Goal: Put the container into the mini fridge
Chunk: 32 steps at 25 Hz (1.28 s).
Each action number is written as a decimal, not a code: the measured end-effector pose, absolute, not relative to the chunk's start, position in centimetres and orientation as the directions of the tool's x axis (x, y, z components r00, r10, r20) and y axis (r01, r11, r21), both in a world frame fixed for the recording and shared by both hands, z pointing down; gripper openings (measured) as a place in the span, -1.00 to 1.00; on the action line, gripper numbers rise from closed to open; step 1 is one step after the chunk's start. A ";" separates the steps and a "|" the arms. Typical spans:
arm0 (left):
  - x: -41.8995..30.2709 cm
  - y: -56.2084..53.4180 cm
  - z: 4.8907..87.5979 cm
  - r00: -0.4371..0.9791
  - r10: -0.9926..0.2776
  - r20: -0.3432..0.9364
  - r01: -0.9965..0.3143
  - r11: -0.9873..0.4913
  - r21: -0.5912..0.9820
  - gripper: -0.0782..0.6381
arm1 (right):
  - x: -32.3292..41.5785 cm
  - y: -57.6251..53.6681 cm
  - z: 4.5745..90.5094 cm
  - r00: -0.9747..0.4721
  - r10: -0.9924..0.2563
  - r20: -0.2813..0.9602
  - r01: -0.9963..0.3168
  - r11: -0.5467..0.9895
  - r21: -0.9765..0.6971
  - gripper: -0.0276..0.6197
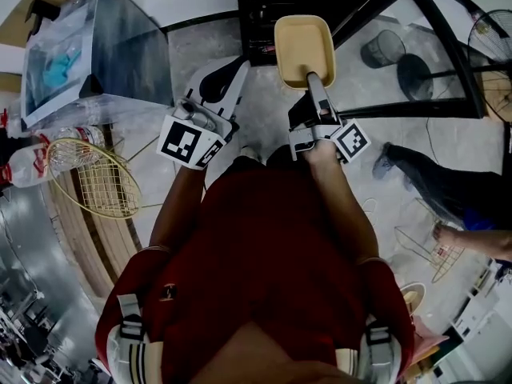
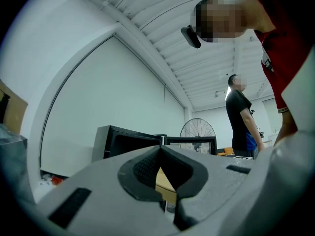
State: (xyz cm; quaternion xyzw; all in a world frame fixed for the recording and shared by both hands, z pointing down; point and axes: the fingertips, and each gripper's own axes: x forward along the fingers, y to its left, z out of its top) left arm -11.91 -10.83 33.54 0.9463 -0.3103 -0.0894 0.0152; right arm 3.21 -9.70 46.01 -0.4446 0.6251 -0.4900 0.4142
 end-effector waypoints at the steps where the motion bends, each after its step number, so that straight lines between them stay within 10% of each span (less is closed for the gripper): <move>1: -11.9 -11.1 33.8 0.792 -0.590 -0.157 -0.584 -0.807 0.089 -0.76 | 3.3 -10.1 46.7 -0.257 -0.964 -0.069 -0.153 0.112 -0.982 -0.13; 32: -5.2 -23.5 35.3 0.701 -0.705 -0.106 -0.703 -0.708 0.064 -0.76 | 12.3 -30.8 56.3 -0.173 -0.985 -0.016 -0.086 0.031 -0.996 -0.13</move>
